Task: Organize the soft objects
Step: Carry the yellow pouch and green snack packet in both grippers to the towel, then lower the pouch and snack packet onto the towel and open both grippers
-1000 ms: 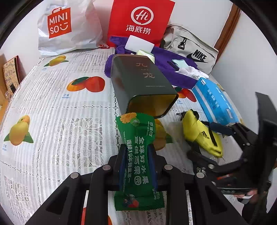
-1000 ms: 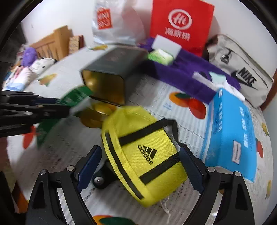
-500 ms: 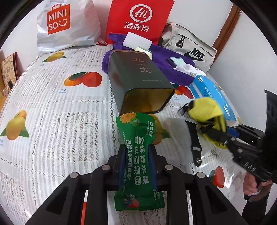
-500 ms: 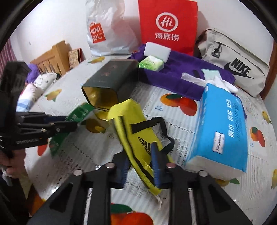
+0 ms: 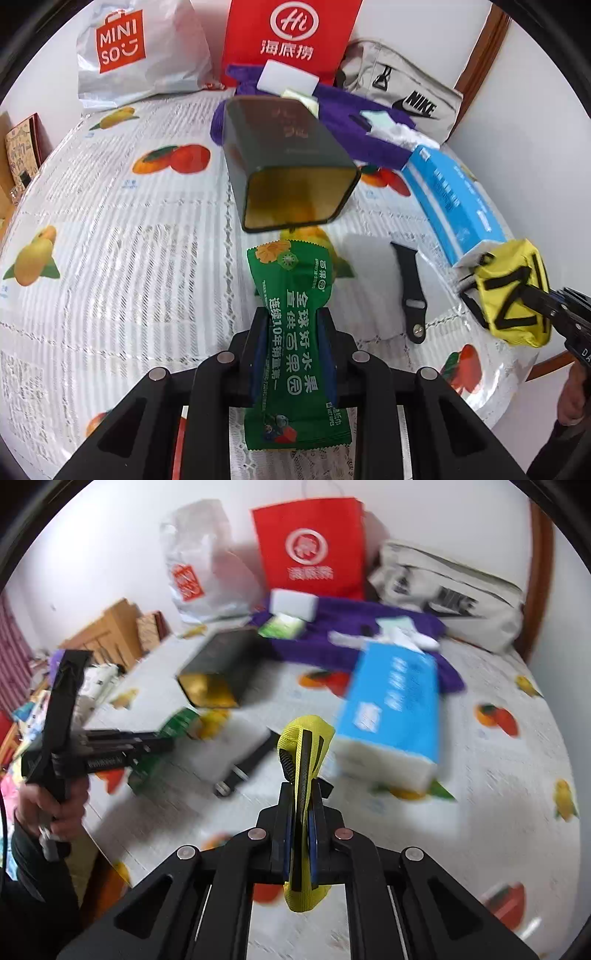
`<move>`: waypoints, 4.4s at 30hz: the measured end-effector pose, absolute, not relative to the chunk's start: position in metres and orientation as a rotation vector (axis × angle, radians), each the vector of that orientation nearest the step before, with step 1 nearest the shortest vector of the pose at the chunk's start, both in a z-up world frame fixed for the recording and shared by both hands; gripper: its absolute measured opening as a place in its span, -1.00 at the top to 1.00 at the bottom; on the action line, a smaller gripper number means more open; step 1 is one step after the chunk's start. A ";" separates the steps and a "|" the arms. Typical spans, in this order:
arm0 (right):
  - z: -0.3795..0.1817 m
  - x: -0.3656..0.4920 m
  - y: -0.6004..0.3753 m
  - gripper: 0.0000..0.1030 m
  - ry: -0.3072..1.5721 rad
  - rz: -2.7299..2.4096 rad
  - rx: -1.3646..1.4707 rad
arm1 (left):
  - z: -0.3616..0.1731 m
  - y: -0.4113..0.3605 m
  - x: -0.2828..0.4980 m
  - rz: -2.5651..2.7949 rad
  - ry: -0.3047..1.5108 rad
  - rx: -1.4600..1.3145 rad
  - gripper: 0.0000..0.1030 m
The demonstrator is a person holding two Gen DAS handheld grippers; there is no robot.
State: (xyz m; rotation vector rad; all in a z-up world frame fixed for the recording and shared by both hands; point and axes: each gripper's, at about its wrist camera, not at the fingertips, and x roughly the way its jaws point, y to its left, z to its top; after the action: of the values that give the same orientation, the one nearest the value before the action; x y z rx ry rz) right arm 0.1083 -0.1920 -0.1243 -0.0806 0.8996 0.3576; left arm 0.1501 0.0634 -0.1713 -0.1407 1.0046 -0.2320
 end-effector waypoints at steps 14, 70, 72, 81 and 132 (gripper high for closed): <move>-0.159 0.116 -0.215 0.80 0.969 0.305 -0.030 | -0.173 0.052 0.142 -0.201 0.993 -0.056 0.20; -0.051 0.214 -0.223 0.81 0.806 0.390 -0.005 | -0.053 0.045 0.224 -0.234 0.883 -0.173 0.56; -0.050 0.222 -0.222 0.81 0.806 0.389 -0.007 | -0.052 0.045 0.231 -0.236 0.882 -0.175 0.56; -0.051 0.258 -0.220 0.80 0.819 0.370 -0.017 | -0.049 0.044 0.259 -0.222 0.866 -0.174 0.56; -0.120 0.440 -0.209 0.09 0.965 0.366 -0.119 | -0.117 -0.032 0.420 -0.309 1.053 -0.095 0.49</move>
State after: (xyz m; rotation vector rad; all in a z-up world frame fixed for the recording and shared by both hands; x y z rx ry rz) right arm 0.4396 -0.2094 -0.1199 -0.1194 0.9648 0.3657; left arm 0.4200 -0.0317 -0.1170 -0.0953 1.0533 -0.3094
